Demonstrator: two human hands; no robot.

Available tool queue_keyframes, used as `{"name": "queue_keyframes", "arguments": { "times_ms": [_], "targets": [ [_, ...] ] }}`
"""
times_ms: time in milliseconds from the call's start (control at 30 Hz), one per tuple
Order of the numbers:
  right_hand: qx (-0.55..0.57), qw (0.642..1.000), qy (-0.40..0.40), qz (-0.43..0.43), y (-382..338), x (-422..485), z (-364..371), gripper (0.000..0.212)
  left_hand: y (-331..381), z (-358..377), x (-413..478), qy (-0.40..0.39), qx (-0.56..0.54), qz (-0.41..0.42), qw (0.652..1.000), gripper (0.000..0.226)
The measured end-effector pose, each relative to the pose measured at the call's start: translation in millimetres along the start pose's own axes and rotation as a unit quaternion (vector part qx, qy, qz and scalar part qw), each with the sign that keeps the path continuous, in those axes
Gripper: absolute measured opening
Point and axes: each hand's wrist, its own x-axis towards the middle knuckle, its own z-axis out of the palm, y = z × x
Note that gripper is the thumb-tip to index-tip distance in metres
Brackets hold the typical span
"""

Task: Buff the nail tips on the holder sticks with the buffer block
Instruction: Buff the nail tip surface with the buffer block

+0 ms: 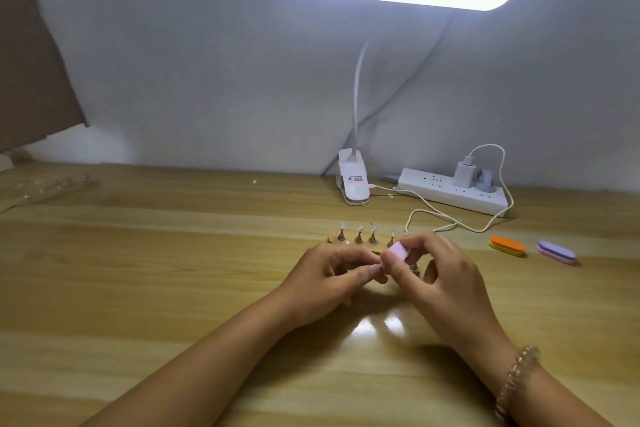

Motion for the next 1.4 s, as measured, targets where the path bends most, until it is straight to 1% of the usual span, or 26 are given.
{"name": "queue_keyframes", "arguments": {
  "times_ms": [33, 167, 300, 333, 433, 467, 567, 600, 667, 733, 867, 1000, 1033, 1133, 1200, 1267, 1333, 1400],
  "targets": [
    [0.001, 1.0, 0.001, -0.002, 0.5, -0.2, 0.1, 0.029, 1.5, 0.4, -0.2, -0.001, -0.004, 0.002, 1.0, 0.016],
    [-0.012, 0.997, -0.019, -0.074, -7.9, -8.1, 4.7, 0.029, 3.2, -1.6, 0.2, 0.016, 0.004, -0.019, 1.0, 0.02],
    [0.01, 0.999, 0.013, -0.028, -3.3, -1.5, 1.2, 0.039, 3.4, -2.0, 0.2, 0.012, 0.015, -0.021, 1.0, 0.018],
    [0.0, 0.999, 0.015, -0.031, -3.3, -2.0, 1.5, 0.039, 3.6, -2.3, -0.1, 0.009, 0.016, -0.021, 1.0, 0.018],
    [-0.029, 0.996, -0.011, -0.085, -7.2, -7.7, 5.1, 0.036, 3.5, -2.5, -1.0, 0.012, 0.021, -0.026, 0.999, 0.017],
    [-0.026, 0.996, -0.014, -0.086, -7.8, -7.8, 5.1, 0.036, 4.1, -2.4, -1.0, 0.015, 0.02, -0.031, 0.999, 0.017],
    [-0.01, 0.999, 0.015, -0.039, -4.9, -3.2, 2.9, 0.037, 4.8, -1.9, -0.4, 0.015, 0.012, -0.035, 0.999, 0.017],
    [-0.018, 0.999, 0.02, -0.039, -5.1, -3.3, 3.1, 0.036, 4.3, -2.0, -0.3, 0.014, 0.011, -0.031, 0.999, 0.017],
    [-0.05, 0.996, 0.005, -0.07, -8.3, -7.5, 6.0, 0.035, 3.5, -2.7, -0.3, 0.012, 0.019, -0.024, 0.999, 0.018],
    [-0.058, 0.995, -0.009, -0.087, -9.9, -9.5, 7.9, 0.036, 4.4, -2.7, -0.7, 0.009, 0.013, -0.021, 1.0, 0.018],
    [-0.021, 0.999, 0.017, -0.034, -4.3, -3.4, 3.3, 0.036, 5.8, -1.4, -0.5, 0.006, 0.001, -0.019, 1.0, 0.019],
    [-0.055, 0.994, -0.027, -0.094, -8.7, -9.3, 7.5, 0.036, 4.2, -2.4, -0.4, 0.016, 0.001, -0.03, 0.999, 0.02],
    [-0.045, 0.995, -0.029, -0.086, -8.5, -8.6, 7.4, 0.036, 4.0, -2.2, -0.3, 0.02, -0.002, -0.035, 0.999, 0.02],
    [-0.031, 0.999, 0.002, -0.035, -3.4, -3.2, 3.7, 0.033, 1.8, -1.8, 0.1, 0.028, -0.004, -0.038, 0.999, 0.016],
    [-0.055, 0.997, -0.007, -0.055, -4.2, -5.9, 5.1, 0.032, 0.9, -1.8, 0.2, 0.026, -0.008, -0.041, 0.999, 0.018],
    [-0.05, 0.995, -0.031, -0.079, -7.0, -9.1, 7.3, 0.035, 0.4, -1.8, 0.0, 0.016, -0.016, -0.035, 0.999, 0.025],
    [-0.018, 0.997, -0.038, -0.06, -5.5, -6.5, 5.7, 0.039, 0.0, -1.2, 0.1, 0.012, -0.003, -0.027, 1.0, 0.023],
    [-0.007, 1.0, -0.018, -0.02, -0.2, -1.7, 2.4, 0.041, -0.8, -0.7, 0.5, 0.017, 0.01, -0.026, 0.999, 0.022]
  ]
}}
